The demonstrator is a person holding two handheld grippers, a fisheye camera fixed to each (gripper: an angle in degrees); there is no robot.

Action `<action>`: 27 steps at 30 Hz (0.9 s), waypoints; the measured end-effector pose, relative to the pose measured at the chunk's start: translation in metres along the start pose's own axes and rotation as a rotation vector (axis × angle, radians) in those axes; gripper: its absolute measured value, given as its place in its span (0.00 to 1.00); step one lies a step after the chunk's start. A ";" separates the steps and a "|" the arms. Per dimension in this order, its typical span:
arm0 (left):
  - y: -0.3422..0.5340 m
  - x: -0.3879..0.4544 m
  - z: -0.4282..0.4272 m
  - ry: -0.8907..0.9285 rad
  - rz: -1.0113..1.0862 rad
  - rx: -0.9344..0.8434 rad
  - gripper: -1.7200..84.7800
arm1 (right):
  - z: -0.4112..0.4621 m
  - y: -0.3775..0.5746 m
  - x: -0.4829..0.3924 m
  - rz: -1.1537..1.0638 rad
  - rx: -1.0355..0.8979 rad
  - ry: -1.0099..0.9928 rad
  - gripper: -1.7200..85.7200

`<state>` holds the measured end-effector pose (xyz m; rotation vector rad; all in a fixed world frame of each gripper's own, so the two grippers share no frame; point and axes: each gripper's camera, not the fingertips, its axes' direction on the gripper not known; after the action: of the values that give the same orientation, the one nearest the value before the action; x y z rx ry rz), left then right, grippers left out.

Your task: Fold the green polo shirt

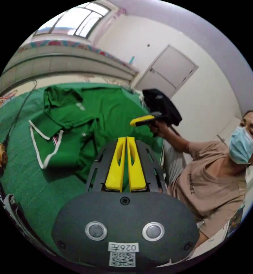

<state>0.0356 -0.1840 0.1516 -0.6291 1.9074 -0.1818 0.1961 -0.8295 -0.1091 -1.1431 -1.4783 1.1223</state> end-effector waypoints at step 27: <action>-0.231 -0.277 0.102 -0.312 -0.434 -0.265 0.05 | 0.111 -0.255 0.228 0.264 -0.061 -0.085 0.02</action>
<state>0.2867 -0.2245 0.4277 -1.1789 1.4864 -0.0982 0.0207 -0.6569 0.1531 -1.3777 -1.4639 1.3267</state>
